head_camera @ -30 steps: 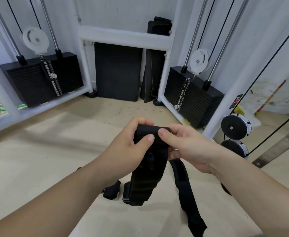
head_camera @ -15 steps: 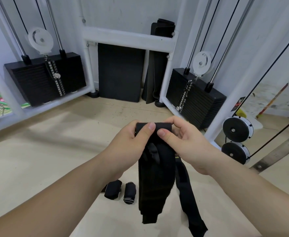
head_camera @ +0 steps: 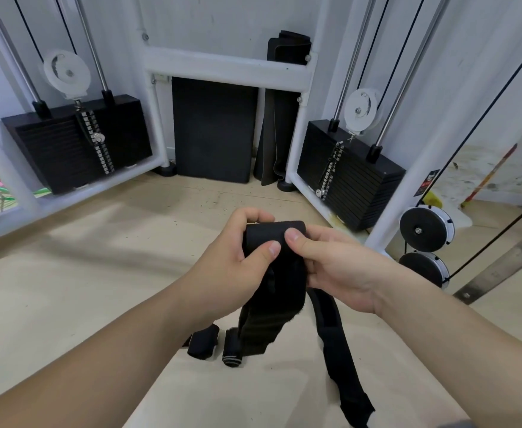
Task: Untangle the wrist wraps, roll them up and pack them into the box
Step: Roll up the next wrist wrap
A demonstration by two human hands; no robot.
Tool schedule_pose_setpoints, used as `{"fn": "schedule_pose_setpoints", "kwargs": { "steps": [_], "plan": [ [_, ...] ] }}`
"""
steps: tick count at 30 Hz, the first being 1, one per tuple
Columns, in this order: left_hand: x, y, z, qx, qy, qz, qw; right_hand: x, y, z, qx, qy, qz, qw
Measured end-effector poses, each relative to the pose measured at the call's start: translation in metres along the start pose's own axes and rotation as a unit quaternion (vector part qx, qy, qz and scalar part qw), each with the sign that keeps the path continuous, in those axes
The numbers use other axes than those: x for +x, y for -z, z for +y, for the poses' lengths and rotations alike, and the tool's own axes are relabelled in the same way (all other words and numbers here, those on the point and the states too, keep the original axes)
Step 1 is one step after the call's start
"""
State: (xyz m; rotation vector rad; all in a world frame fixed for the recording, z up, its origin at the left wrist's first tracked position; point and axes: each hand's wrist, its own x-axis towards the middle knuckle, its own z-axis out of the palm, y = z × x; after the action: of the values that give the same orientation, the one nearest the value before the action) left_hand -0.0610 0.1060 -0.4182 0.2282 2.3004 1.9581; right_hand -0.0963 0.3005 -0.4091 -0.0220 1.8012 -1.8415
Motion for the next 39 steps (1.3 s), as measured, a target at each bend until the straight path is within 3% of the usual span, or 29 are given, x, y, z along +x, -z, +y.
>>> {"fn": "schedule_pose_setpoints", "kwargs": {
  "steps": [6,11,14,24,39],
  "plan": [
    [0.01,0.0,0.0,-0.14,0.128,0.009,0.982,0.002,-0.001,0.002,0.021,0.061,0.056,0.996],
    [0.014,-0.005,0.0,-0.109,0.194,0.022,0.975,-0.001,-0.002,0.003,-0.067,0.11,0.064,0.99],
    [0.012,-0.002,-0.006,-0.05,0.16,0.028,0.985,-0.001,-0.002,0.005,-0.081,0.113,0.057,0.989],
    [-0.001,-0.006,0.005,0.01,0.039,0.072,0.997,0.003,-0.018,-0.003,0.004,-0.019,-0.026,0.999],
    [-0.01,-0.01,0.006,-0.019,0.055,-0.008,0.998,-0.001,-0.017,0.003,-0.065,-0.049,0.027,0.996]
  ]
}}
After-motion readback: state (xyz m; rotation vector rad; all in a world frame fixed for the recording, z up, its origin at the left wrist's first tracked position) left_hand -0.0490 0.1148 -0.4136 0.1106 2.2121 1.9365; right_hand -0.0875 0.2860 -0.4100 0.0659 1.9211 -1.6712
